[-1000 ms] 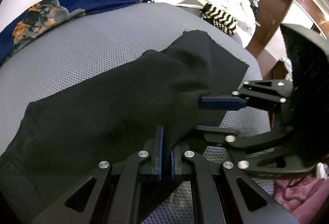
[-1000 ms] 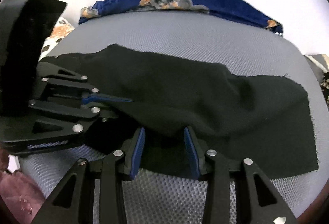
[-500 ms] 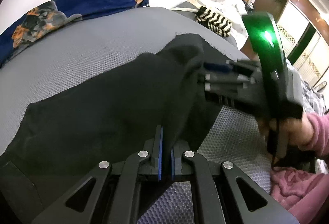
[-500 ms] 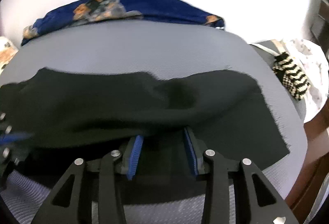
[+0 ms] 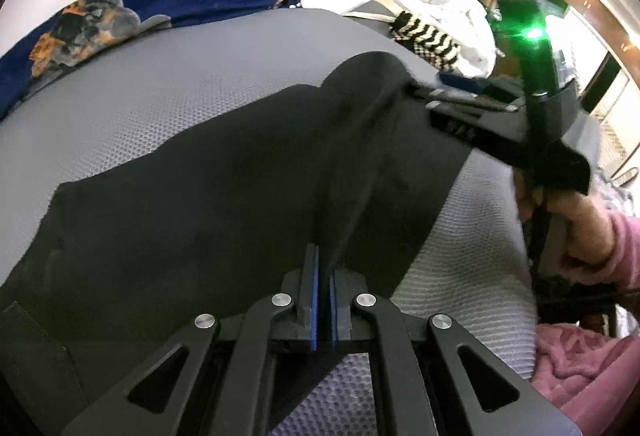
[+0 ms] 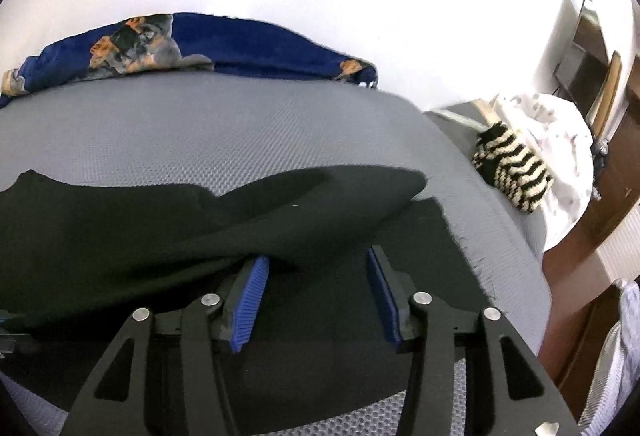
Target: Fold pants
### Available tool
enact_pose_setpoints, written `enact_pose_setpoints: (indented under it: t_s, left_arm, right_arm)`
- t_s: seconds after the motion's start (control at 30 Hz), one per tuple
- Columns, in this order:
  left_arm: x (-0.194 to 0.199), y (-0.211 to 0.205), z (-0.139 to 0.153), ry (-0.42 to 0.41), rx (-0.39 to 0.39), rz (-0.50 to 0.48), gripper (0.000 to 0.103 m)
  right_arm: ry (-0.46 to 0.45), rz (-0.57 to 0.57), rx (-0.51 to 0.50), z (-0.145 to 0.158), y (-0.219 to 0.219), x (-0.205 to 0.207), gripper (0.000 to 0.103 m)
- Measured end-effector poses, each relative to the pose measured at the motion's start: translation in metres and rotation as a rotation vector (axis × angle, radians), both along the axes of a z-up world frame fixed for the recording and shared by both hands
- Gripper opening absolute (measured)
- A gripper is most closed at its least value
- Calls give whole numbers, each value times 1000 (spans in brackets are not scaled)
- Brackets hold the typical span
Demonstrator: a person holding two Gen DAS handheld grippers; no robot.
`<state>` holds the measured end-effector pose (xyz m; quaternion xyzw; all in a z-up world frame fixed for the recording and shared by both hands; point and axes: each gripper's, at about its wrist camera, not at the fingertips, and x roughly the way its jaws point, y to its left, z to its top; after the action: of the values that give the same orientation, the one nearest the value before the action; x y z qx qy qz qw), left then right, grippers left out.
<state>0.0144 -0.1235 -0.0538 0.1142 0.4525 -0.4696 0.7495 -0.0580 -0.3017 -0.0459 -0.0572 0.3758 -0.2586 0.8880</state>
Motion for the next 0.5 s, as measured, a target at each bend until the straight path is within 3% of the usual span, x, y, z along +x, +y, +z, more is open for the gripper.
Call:
enact_pose_setpoints:
  t_s: [0.07, 0.17, 0.33, 0.4, 0.5]
  left_arm:
    - [1, 2, -3, 18, 5, -1, 4]
    - [0, 4, -8, 38, 9, -10, 4]
    - [-6, -4, -10, -12, 55, -29, 4]
    - [-11, -8, -7, -53, 78, -32, 4]
    - [-20, -16, -7, -129, 130, -37, 4]
  right_arm:
    - [-10, -27, -62, 4, -3, -3, 39]
    - [-34, -124, -16, 9, -41, -8, 37]
    - [34, -143, 122, 5, -105, 1, 37]
    - [80, -91, 156, 4, -115, 10, 37]
    - [144, -43, 354, -2, -138, 20, 41]
